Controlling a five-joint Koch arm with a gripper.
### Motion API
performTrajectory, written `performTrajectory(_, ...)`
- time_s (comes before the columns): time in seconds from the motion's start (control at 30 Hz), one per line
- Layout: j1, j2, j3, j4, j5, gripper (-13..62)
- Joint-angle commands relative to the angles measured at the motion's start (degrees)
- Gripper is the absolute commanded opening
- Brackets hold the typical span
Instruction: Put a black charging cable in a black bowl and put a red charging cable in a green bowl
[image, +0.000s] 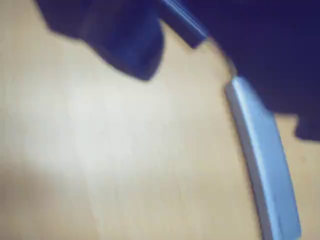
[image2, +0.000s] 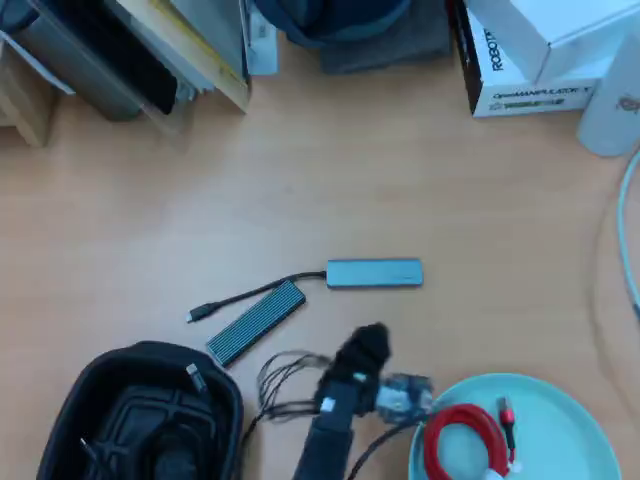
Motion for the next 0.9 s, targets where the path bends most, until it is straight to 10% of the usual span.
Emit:
performTrajectory(0.0, -4.2, 6.5, 4.0, -15.5, -6.9, 32.4)
performTrajectory(0.4, -7.8, 24.2, 56.3, -59.2, -23.6, 32.3)
performTrajectory(0.87, -8.8, 24.3, 66.3, -62.9, -25.4, 32.2)
